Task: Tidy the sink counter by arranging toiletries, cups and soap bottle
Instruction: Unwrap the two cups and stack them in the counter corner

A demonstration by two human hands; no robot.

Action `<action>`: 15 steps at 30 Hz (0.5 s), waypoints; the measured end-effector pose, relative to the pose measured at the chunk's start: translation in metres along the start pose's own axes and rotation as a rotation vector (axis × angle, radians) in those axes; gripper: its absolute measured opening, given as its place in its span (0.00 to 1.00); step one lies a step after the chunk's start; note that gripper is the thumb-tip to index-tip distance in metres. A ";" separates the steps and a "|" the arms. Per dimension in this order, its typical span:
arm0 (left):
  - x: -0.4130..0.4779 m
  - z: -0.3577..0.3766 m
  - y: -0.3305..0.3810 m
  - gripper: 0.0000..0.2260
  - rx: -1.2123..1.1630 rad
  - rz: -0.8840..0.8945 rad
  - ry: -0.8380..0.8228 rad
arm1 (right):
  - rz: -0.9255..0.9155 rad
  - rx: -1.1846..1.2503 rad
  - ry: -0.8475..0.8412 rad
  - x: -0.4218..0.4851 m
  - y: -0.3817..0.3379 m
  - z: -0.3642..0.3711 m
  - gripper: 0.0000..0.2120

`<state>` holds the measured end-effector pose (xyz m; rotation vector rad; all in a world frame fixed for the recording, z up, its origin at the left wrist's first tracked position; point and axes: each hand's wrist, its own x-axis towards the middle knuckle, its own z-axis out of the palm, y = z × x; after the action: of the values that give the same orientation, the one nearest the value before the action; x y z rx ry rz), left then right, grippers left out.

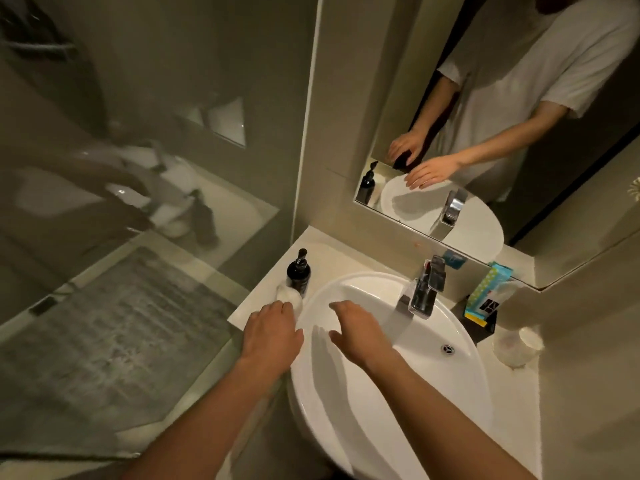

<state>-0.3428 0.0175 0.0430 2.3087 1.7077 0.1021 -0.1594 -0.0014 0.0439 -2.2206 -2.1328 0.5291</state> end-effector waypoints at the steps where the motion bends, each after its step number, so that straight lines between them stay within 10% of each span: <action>1: 0.005 -0.001 -0.008 0.15 -0.003 -0.021 -0.006 | -0.022 -0.008 -0.010 0.010 -0.004 -0.002 0.26; 15: 0.076 0.019 -0.035 0.13 0.002 -0.130 -0.169 | -0.179 -0.091 -0.170 0.117 -0.033 0.019 0.17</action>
<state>-0.3485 0.0957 0.0084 2.1334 1.7647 -0.1167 -0.1946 0.1103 0.0072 -2.0659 -2.4564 0.6448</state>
